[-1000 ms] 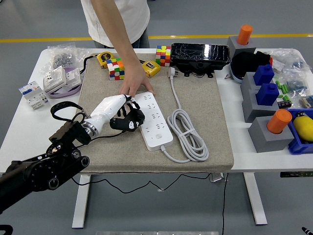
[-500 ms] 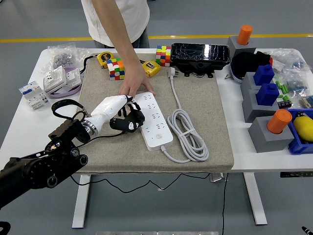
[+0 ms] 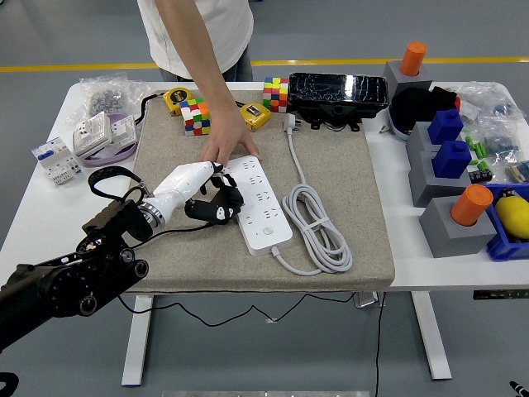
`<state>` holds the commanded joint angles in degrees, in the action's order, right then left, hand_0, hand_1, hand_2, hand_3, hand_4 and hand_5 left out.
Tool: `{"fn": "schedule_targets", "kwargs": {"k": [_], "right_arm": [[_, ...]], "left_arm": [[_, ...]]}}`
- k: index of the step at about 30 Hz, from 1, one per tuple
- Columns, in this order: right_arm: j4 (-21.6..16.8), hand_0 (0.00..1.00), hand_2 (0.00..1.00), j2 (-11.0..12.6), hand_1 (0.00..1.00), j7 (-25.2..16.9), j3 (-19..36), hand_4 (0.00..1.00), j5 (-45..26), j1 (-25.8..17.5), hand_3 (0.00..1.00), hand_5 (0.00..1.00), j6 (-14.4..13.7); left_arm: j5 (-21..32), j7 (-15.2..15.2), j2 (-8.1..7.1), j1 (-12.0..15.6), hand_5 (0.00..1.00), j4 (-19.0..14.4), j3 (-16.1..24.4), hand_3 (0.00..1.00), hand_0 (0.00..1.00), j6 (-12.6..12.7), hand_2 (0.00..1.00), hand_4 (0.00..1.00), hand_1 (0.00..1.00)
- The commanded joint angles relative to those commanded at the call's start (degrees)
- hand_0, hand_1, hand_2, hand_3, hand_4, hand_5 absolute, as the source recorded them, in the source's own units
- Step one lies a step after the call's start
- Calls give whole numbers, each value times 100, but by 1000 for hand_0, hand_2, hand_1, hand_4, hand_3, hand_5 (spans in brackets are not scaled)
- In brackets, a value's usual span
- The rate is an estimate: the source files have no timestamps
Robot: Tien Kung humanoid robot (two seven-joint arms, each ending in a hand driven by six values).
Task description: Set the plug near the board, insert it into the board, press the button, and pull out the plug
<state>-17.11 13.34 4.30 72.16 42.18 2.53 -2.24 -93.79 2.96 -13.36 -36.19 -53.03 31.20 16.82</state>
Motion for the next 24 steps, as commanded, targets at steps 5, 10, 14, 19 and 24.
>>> {"fn": "schedule_targets", "kwargs": {"k": [5,10,14,19,24], "right_arm": [[4,526,613,0,627,1,0,883,2,-6,547,407,0],[-2,526,613,-5,627,-1,16,883,7,-5,547,407,-1],[0,526,612,-13,627,-1,18,884,12,-5,547,407,1],[1,523,612,-27,627,-3,10,883,16,-13,547,407,3],[4,523,612,-26,627,-1,12,885,28,-30,548,406,3]], "left_arm": [[-23,-15,-26,30,335,-79,87,761,502,-61,698,998,709],[-4,82,-60,126,335,-306,256,761,502,38,698,998,709],[111,306,-89,324,355,-572,509,773,483,334,698,998,699],[418,790,-247,777,377,-1058,774,706,458,1109,659,934,666],[253,540,-538,1282,375,-1542,761,649,682,1492,708,836,737]]}}
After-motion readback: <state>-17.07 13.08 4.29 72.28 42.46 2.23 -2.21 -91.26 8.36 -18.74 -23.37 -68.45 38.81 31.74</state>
